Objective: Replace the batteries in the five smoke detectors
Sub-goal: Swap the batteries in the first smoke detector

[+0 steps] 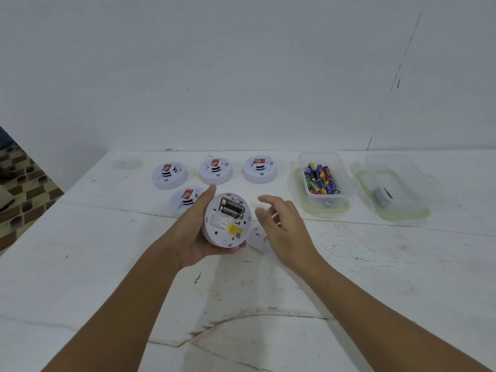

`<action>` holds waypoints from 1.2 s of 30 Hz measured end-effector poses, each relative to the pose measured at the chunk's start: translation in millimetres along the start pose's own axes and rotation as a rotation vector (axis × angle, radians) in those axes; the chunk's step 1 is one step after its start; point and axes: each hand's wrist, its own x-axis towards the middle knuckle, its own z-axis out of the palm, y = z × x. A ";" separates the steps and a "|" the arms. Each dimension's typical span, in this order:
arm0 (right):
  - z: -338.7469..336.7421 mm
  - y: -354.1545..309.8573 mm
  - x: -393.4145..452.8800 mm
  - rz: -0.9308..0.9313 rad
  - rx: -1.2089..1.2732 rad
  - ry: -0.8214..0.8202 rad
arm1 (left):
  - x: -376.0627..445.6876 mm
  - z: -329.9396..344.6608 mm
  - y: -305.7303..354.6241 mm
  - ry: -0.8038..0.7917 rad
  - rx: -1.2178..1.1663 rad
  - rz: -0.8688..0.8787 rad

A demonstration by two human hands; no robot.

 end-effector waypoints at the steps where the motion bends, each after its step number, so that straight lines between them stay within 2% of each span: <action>1: 0.8 -5.5 2.2 -0.018 0.056 -0.022 | -1.0 -0.7 1.6 -0.024 0.044 -0.029; 4: 3.6 -14.9 5.7 -0.058 0.107 -0.130 | -3.8 0.5 4.8 -0.093 0.158 -0.097; 6: 6.6 -11.7 7.4 -0.052 0.083 -0.142 | -4.5 -0.2 5.7 -0.136 0.209 -0.098; 10: 9.2 -1.4 5.5 0.089 0.237 -0.108 | -2.9 -4.0 5.5 -0.223 0.214 -0.071; 14: 13.5 -1.8 0.5 0.203 0.443 -0.049 | 2.4 -2.9 -1.9 -0.137 0.230 0.008; 17: 16.0 -3.9 -2.6 0.217 0.398 -0.074 | 8.1 -1.8 -10.4 -0.077 0.206 0.122; 20: 16.9 -5.3 -8.7 0.158 0.325 -0.084 | 11.2 3.1 -12.4 -0.127 0.003 0.128; 26: 21.2 7.1 -16.1 -0.074 0.137 -0.032 | 23.4 0.5 -21.5 -0.171 -0.211 0.041; 29: 20.8 16.4 -12.6 -0.175 -0.003 -0.071 | 29.9 -6.2 -33.8 -0.216 -0.293 0.022; 32: 22.5 19.0 -11.0 -0.209 -0.040 -0.094 | 35.9 -13.6 -43.8 -0.265 -0.382 0.020; 36: 23.4 22.1 -8.5 -0.208 -0.032 -0.095 | 41.5 -17.7 -46.0 -0.293 -0.387 0.037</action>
